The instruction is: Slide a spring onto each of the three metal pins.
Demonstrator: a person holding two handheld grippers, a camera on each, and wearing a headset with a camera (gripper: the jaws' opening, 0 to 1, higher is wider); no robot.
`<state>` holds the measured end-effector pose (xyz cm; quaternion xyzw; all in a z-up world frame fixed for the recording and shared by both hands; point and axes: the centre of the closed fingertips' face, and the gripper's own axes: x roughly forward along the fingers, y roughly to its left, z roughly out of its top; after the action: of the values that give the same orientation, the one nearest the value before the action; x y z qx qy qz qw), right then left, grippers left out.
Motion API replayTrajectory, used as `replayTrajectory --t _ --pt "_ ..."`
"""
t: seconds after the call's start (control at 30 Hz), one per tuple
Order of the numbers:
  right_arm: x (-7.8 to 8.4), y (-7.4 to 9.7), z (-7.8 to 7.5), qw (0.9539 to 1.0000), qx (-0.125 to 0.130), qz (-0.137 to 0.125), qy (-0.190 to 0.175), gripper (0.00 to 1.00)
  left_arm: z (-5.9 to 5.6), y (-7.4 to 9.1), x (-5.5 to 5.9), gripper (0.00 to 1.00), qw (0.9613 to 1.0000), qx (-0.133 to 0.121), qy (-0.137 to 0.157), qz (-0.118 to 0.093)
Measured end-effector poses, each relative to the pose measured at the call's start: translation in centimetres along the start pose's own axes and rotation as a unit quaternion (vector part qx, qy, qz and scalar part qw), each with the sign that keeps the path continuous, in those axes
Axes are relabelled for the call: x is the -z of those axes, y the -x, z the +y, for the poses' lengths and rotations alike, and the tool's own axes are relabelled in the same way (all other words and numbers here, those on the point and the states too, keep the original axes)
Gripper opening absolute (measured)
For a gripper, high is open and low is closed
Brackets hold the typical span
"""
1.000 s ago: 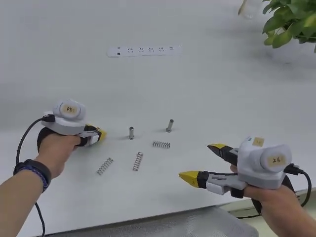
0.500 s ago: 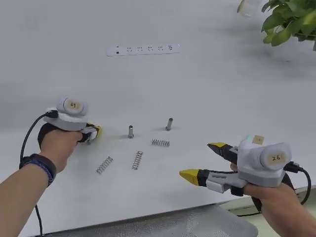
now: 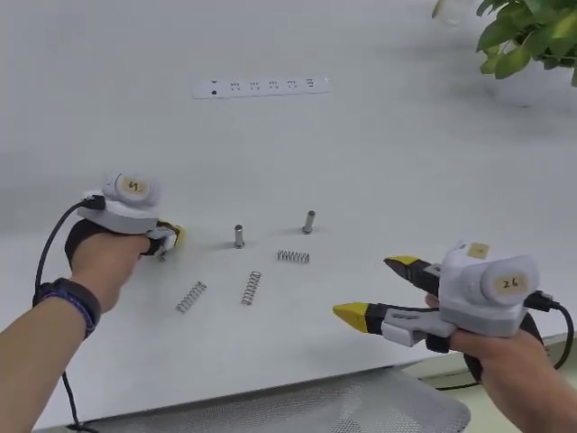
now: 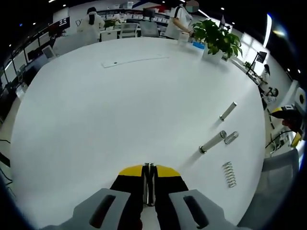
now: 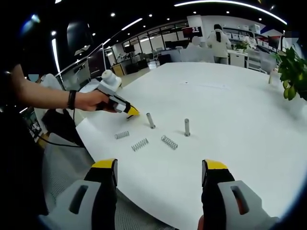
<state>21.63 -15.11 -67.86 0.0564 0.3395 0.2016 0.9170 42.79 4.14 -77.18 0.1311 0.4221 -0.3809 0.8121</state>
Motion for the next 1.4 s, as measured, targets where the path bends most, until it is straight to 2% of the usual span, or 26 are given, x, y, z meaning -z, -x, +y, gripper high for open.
replayTrajectory --t 0.9,1.2,1.4 --pt "0.0 -0.7 0.6 0.9999 -0.012 0.003 0.011 0.72 0.9 2.9 -0.2 0.00 0.9993 -0.016 0.017 -0.029" --pt "-0.4 -0.8 0.9 0.9998 -0.016 0.000 0.015 0.73 1.0 3.6 -0.5 0.00 0.9991 -0.022 0.010 -0.036" --pt "-0.2 -0.7 1.0 0.9997 -0.018 0.001 0.015 0.73 0.8 4.0 -0.1 0.00 0.9991 -0.025 0.004 -0.034"
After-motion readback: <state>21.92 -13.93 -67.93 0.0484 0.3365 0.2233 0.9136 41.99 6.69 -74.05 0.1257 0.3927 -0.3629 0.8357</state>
